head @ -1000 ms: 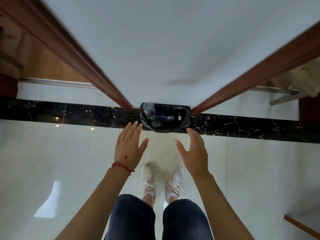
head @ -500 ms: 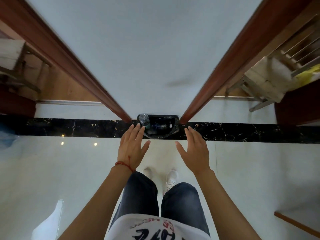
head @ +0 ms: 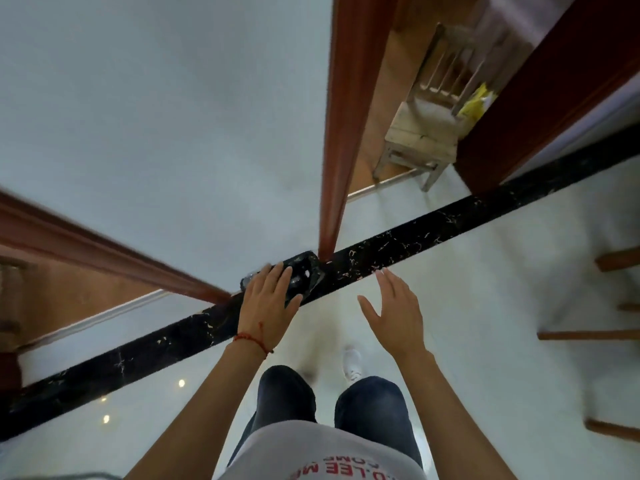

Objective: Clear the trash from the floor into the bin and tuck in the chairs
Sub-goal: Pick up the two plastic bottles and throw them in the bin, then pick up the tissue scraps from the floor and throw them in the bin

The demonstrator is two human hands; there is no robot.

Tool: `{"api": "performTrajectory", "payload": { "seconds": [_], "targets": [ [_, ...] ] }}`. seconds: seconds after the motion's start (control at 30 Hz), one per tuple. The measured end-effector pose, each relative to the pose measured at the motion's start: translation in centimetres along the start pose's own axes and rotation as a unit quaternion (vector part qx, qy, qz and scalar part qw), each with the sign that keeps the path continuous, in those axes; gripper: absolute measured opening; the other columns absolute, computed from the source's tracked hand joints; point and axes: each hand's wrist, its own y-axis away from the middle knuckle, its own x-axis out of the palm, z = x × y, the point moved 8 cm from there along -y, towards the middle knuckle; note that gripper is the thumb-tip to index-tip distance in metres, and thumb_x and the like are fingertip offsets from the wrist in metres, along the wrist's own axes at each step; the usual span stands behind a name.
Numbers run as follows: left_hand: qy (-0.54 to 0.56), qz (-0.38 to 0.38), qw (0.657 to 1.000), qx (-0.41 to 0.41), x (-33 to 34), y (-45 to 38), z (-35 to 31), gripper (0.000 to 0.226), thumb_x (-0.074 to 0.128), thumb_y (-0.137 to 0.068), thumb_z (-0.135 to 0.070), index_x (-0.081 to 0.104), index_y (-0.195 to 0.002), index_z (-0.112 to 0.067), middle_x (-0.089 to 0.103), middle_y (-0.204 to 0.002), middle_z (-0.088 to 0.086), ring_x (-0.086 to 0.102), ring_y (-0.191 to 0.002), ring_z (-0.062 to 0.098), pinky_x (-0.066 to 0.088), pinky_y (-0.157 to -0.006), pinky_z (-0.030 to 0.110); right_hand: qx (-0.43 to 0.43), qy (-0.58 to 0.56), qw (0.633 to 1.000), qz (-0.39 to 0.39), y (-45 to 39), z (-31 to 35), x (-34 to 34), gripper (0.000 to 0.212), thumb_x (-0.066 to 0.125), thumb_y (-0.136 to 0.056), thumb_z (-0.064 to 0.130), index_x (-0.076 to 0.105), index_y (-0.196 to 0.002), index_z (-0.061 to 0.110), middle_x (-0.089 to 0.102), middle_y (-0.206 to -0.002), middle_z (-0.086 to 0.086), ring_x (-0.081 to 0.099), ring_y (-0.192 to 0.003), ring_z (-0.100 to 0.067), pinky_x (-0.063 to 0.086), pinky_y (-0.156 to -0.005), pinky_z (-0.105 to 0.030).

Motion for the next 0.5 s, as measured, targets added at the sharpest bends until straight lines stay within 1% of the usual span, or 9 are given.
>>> {"api": "performTrajectory", "payload": {
  "seconds": [0.13, 0.27, 0.33, 0.43, 0.5],
  "targets": [
    [-0.016, 0.022, 0.996, 0.086, -0.2, -0.5, -1.4, 0.054, 0.04, -0.092, -0.039, 0.035, -0.137, -0.008, 0.035, -0.146, 0.013, 0.023, -0.139, 0.031, 0.02, -0.113, 0.044, 0.084, -0.01, 0.996, -0.029, 3.5, -1.6, -0.2, 0.06, 0.043, -0.091, 0.046, 0.032, -0.14, 0.012, 0.034, -0.148, -0.01, 0.03, -0.136, -0.025, 0.024, -0.11, -0.038],
    [-0.024, 0.046, 0.985, 0.162, 0.1, 0.2, -4.2, 0.052, 0.041, -0.093, -0.036, 0.036, -0.137, -0.009, 0.035, -0.146, 0.013, 0.023, -0.138, 0.031, 0.019, -0.113, 0.042, 0.161, -0.03, 0.984, -0.069, 8.0, -3.2, -0.7, 0.059, 0.045, -0.091, 0.044, 0.033, -0.139, 0.011, 0.036, -0.147, -0.011, 0.032, -0.135, -0.025, 0.025, -0.11, -0.039],
    [-0.026, 0.059, 0.977, 0.204, 0.6, 0.7, -6.3, 0.053, 0.04, -0.092, -0.036, 0.036, -0.136, -0.008, 0.036, -0.145, 0.014, 0.025, -0.138, 0.031, 0.02, -0.113, 0.043, 0.204, -0.038, 0.975, -0.084, 10.5, -4.3, -1.0, 0.059, 0.044, -0.091, 0.044, 0.032, -0.139, 0.012, 0.035, -0.147, -0.01, 0.031, -0.135, -0.024, 0.023, -0.11, -0.038],
    [-0.044, 0.09, 0.958, 0.268, 2.2, 1.8, -10.2, 0.053, 0.042, -0.093, -0.035, 0.032, -0.139, -0.01, 0.031, -0.148, 0.012, 0.021, -0.139, 0.028, 0.016, -0.115, 0.04, 0.269, -0.054, 0.955, -0.11, 14.5, -6.4, -1.7, 0.059, 0.042, -0.092, 0.046, 0.03, -0.14, 0.013, 0.034, -0.148, -0.008, 0.03, -0.136, -0.023, 0.021, -0.111, -0.037],
    [-0.047, 0.101, 0.945, 0.306, 3.1, 2.8, -13.1, 0.054, 0.044, -0.093, -0.034, 0.032, -0.138, -0.009, 0.032, -0.148, 0.012, 0.021, -0.139, 0.028, 0.015, -0.114, 0.04, 0.304, -0.058, 0.942, -0.128, 17.3, -7.9, -2.2, 0.059, 0.042, -0.092, 0.046, 0.031, -0.14, 0.014, 0.034, -0.148, -0.007, 0.03, -0.136, -0.022, 0.022, -0.111, -0.036]
  ]
}}
